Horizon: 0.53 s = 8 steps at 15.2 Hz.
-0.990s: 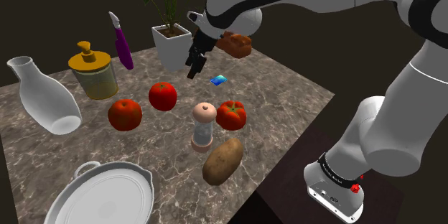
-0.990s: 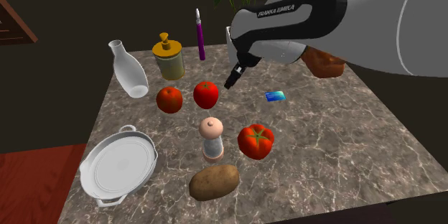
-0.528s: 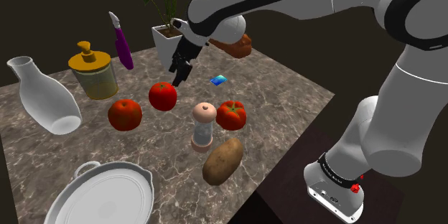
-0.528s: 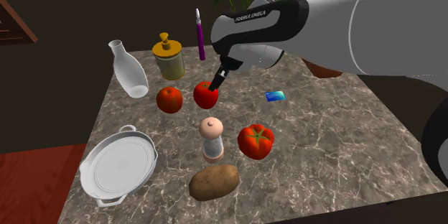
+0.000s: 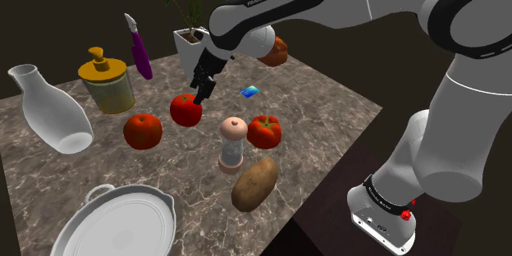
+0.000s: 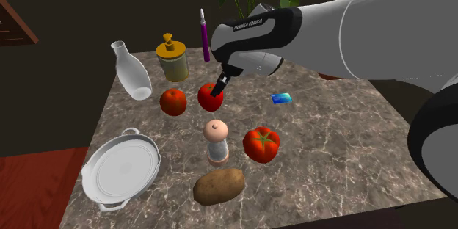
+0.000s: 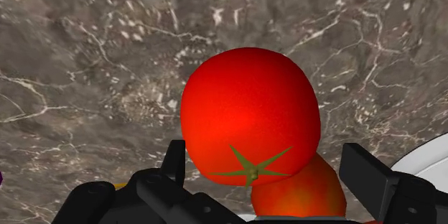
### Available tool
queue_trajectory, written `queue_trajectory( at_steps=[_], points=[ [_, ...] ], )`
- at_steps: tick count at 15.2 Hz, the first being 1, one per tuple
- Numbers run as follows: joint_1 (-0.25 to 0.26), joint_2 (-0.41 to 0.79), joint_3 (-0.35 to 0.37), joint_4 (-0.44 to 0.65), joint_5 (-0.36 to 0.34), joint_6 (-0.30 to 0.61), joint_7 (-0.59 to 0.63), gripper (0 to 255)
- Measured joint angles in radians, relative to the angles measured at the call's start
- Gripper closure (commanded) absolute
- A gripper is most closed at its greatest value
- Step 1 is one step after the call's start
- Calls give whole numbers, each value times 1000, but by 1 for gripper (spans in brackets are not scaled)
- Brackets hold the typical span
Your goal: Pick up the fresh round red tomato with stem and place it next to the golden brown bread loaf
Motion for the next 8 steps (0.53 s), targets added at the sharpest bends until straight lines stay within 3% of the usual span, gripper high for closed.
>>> queue_trajectory(
  at_steps=[3,4,8],
  points=[
    [0,0,0,0,0,0,0,0],
    [0,0,0,0,0,0,0,255],
    [0,0,0,0,0,0,0,255]
  ],
)
